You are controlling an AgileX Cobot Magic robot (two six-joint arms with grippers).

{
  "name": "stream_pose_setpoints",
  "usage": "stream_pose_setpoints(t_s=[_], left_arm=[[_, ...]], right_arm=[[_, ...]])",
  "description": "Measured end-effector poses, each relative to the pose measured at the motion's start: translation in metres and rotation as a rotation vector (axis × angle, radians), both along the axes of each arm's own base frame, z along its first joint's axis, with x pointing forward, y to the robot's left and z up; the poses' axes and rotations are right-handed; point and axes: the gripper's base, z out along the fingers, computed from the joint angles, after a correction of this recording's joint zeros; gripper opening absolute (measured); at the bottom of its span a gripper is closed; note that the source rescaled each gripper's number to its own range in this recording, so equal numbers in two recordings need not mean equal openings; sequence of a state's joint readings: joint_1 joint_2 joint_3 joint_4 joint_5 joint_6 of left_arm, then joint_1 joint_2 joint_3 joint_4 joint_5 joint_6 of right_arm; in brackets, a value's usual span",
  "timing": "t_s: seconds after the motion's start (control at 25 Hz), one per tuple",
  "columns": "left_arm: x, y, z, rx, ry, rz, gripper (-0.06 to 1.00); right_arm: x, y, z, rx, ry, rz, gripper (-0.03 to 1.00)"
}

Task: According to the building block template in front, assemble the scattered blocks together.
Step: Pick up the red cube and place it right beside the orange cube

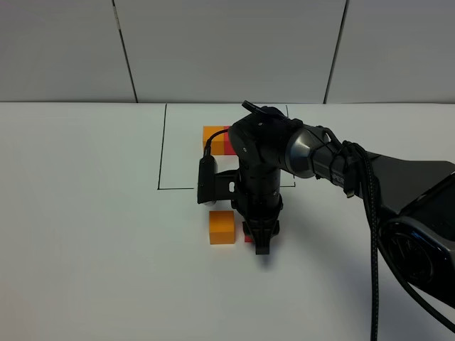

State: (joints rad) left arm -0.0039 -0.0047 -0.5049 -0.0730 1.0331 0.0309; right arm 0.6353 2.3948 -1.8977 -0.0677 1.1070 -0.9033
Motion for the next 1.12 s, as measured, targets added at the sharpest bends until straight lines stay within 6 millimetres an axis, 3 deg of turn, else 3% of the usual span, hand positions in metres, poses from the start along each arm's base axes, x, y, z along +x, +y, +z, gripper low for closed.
stream_pose_setpoints(t_s=[1.12], left_arm=[[0.000,0.000,0.000,-0.001,0.000,-0.001,0.94]], right_arm=[[-0.004,0.011,-0.002,0.037,-0.009,0.011,0.01]])
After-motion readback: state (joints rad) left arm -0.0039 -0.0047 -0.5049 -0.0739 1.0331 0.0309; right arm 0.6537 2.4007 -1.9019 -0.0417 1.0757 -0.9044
